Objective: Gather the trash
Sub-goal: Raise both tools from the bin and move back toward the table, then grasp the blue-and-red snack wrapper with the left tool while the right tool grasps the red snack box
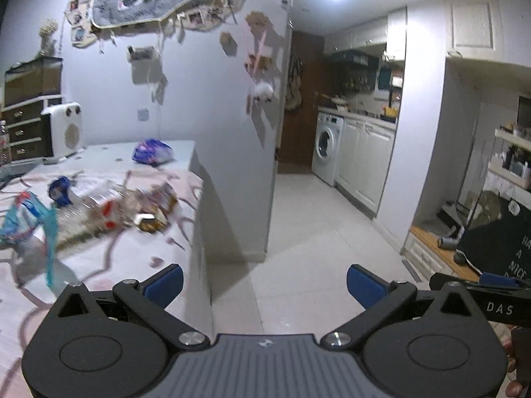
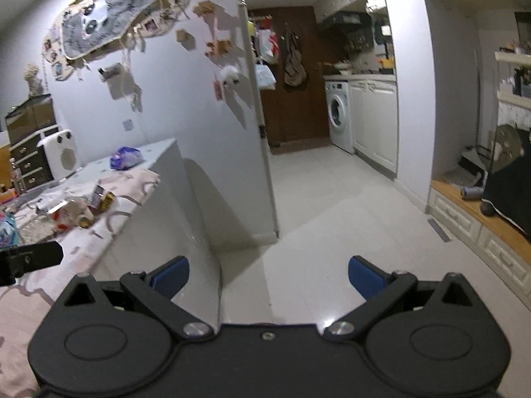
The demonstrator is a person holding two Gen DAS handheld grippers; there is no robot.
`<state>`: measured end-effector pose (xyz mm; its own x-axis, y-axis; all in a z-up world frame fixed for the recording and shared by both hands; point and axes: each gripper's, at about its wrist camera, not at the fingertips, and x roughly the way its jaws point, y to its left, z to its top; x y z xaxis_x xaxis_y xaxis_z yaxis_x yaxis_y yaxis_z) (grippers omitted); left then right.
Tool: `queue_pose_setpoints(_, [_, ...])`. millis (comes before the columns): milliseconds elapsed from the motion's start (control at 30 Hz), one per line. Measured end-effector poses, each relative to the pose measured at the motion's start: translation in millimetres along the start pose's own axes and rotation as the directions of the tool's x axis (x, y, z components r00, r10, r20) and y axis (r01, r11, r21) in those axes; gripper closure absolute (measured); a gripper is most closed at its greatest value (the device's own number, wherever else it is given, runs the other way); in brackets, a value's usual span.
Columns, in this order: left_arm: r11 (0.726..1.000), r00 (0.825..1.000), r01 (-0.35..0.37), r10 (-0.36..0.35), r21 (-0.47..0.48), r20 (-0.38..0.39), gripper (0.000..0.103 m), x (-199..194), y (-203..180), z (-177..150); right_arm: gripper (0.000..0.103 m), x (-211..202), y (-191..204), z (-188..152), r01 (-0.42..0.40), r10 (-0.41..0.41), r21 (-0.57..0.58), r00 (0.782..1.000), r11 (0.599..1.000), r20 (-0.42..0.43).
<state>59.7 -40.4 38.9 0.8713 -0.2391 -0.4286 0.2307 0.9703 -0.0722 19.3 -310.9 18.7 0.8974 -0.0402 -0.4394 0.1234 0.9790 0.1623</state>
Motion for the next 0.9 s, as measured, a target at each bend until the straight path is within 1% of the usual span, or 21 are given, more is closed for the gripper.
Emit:
queue_pose_setpoints(167, [0.999,0.998,-0.048,0.049,-0.026,0.034,0.000,-14,33,10,0.000,-1,27,9,-0.047,0.048,-0.020,0.998,0.999,0.028])
queue_pose_setpoints(333, [0.989,0.991,-0.129,0.132,-0.077,0.035,0.000,-19,79,14,0.000,7,60,14,-0.102,0.103,-0.029,0.994,0.994,0.038])
queue_pose_setpoints(533, [0.964,0.972,-0.227,0.233,-0.135,0.035,0.000,-19,131,13,0.000,27,100,18,-0.176,0.178,-0.032,0.983,0.984,0.054])
queue_pose_setpoints(633, [0.947,0.960,-0.270,0.278,-0.172,0.022,0.000,-12,157,8,0.000,42,118,16,-0.209,0.210,-0.023,0.976,0.978,0.060])
queue_pose_setpoints(733, [0.928,0.949,-0.306,0.315,-0.212,0.012,0.000,-3,180,2,0.000,62,138,14,-0.253,0.254,-0.035,0.967,0.967,0.031])
queue_pose_setpoints(833, [0.912,0.937,-0.341,0.350,-0.227,0.000,0.002,10,197,-2,0.000,83,157,17,-0.264,0.263,-0.032,0.965,0.964,-0.020])
queue_pose_setpoints(867, [0.909,0.935,-0.347,0.355,-0.233,-0.005,0.002,14,202,-3,0.000,90,164,18,-0.260,0.260,-0.026,0.965,0.965,-0.027])
queue_pose_setpoints(900, [0.908,0.935,-0.347,0.355,-0.237,-0.007,0.005,17,205,-4,0.000,95,169,19,-0.262,0.262,-0.024,0.965,0.965,-0.023])
